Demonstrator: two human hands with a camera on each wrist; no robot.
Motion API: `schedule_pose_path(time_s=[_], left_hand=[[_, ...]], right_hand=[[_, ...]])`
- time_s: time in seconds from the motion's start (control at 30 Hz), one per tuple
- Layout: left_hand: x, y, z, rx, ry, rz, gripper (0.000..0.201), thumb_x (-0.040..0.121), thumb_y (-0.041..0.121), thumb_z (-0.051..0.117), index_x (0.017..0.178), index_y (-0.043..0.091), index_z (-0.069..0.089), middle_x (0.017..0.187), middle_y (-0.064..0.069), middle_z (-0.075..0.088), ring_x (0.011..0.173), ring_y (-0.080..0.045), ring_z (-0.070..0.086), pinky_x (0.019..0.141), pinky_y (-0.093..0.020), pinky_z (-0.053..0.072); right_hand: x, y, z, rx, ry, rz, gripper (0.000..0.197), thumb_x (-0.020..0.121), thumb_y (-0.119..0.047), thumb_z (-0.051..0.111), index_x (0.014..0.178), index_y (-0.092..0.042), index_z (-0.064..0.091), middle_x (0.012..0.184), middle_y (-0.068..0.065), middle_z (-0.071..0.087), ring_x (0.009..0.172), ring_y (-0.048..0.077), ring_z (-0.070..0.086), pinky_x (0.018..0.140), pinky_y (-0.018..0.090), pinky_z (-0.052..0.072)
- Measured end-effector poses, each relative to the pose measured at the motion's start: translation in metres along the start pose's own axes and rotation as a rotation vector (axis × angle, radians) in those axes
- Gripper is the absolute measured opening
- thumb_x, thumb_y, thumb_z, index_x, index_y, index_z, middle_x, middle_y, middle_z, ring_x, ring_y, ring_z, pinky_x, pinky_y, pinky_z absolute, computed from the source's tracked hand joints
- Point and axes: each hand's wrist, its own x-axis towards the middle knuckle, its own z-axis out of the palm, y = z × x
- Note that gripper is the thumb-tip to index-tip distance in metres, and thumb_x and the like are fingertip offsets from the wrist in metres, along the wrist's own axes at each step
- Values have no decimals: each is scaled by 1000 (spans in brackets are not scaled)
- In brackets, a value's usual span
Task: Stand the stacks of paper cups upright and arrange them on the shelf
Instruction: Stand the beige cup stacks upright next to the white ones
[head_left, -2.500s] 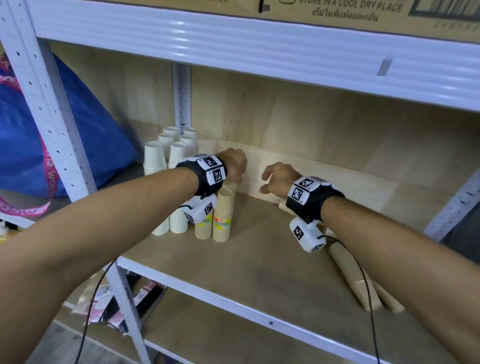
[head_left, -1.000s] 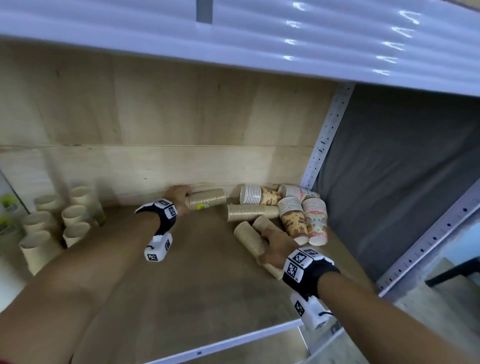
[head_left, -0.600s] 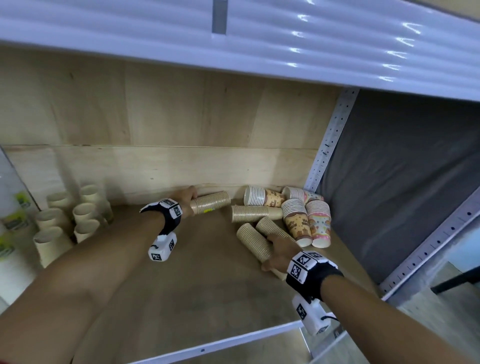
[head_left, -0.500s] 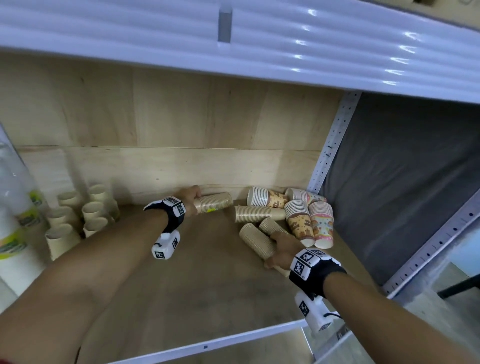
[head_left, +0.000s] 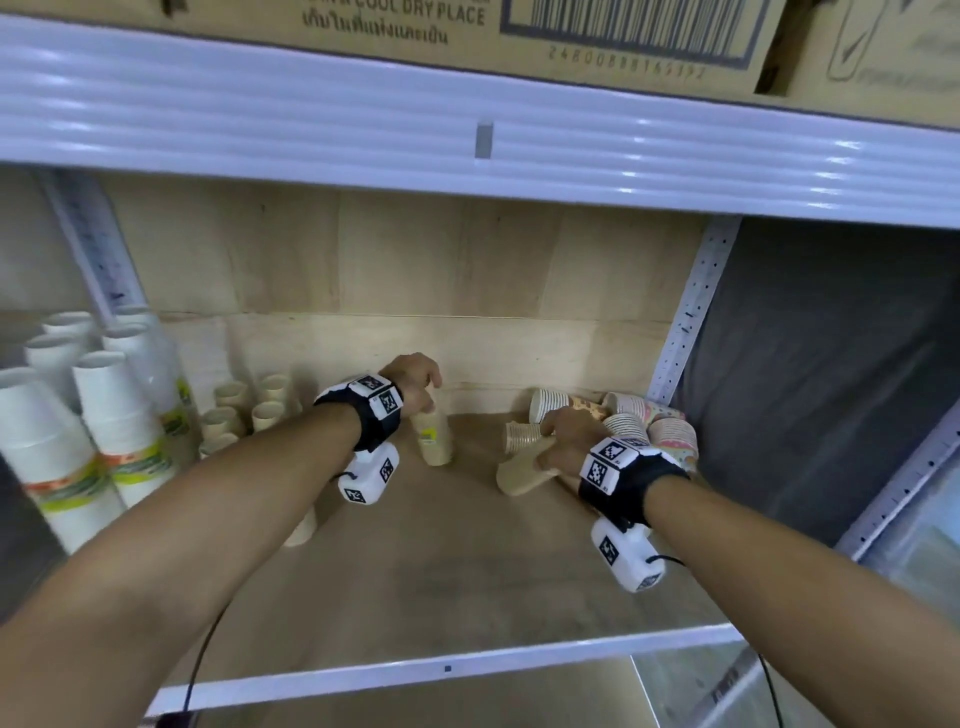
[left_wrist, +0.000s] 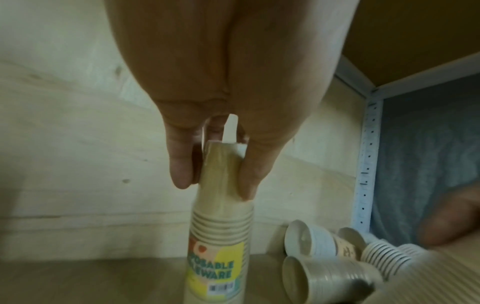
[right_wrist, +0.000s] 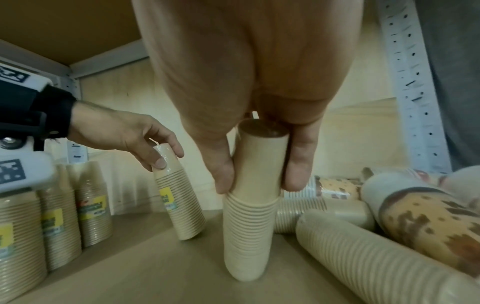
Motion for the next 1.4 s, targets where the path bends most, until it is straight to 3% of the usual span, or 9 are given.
schedule_pose_path(time_s=[0.07,0.3,0.53,0.6,0.73,0.93,1.03,1.2,1.4], left_hand=[[-9,4,-4,1,5,13,39,84,12,73,122,14,62,127,-7,53,116,-23,55,92,-29,46],[-39,9,-11,2,-12,61,39,81,10,76,119,13,66,130,-8,58,121,-22,57,97,-34,50],[-54,14,-3,65,-55,64,43,84,14,73,126,15,64,129,-8,58,115,-24,58,91,-30,51],[-57,13,1,72,-62,52,44,83,14,73,126,16,63,128,-6,59,112,-23,59,86,-28,50],[-58,13,3,50,-41,32,48,81,16,74,127,17,61,126,-4,61,112,-23,59,89,-31,51],[-57,6,1,-15,3,34,42,84,21,66,125,23,59,129,-5,56,113,-22,55,86,-29,47],[-56,5,-3,-22,-19,48,35,88,19,59,123,24,61,129,-5,55,112,-22,55,86,-28,47],[-54,4,-5,26,8,37,33,85,25,67,117,20,68,120,-3,62,104,-21,60,79,-25,46],[-53,2,-5,-8,-3,8,39,82,33,70,119,21,65,118,-1,60,100,-18,59,83,-30,51]], right_hand=[[6,-12,-3,29,8,-24,49,83,-25,71,128,-11,57,129,6,57,118,24,56,88,29,45],[23,-48,1,15,26,-112,42,76,-25,75,115,-14,63,116,9,62,107,28,60,85,33,48],[33,-76,11,-22,17,-200,45,74,-18,75,116,-16,59,120,5,57,107,24,59,75,27,45],[36,-80,12,-22,-22,-211,47,76,-19,74,120,-17,58,121,5,57,109,24,59,77,28,46],[38,-88,16,-26,-53,-247,50,77,-21,74,124,-15,57,120,5,59,107,25,60,85,33,51],[42,-93,15,-37,-35,-283,44,76,-26,72,116,-13,59,112,5,62,94,23,60,68,27,43],[44,-90,14,-21,7,-264,46,77,-33,67,118,-16,57,113,4,59,96,22,58,72,28,46],[46,-90,14,-54,2,-290,35,80,-26,65,113,-15,61,113,6,61,97,25,61,69,27,44],[46,-88,13,-49,3,-293,40,81,-29,64,118,-15,58,114,4,61,99,24,60,73,29,48]])
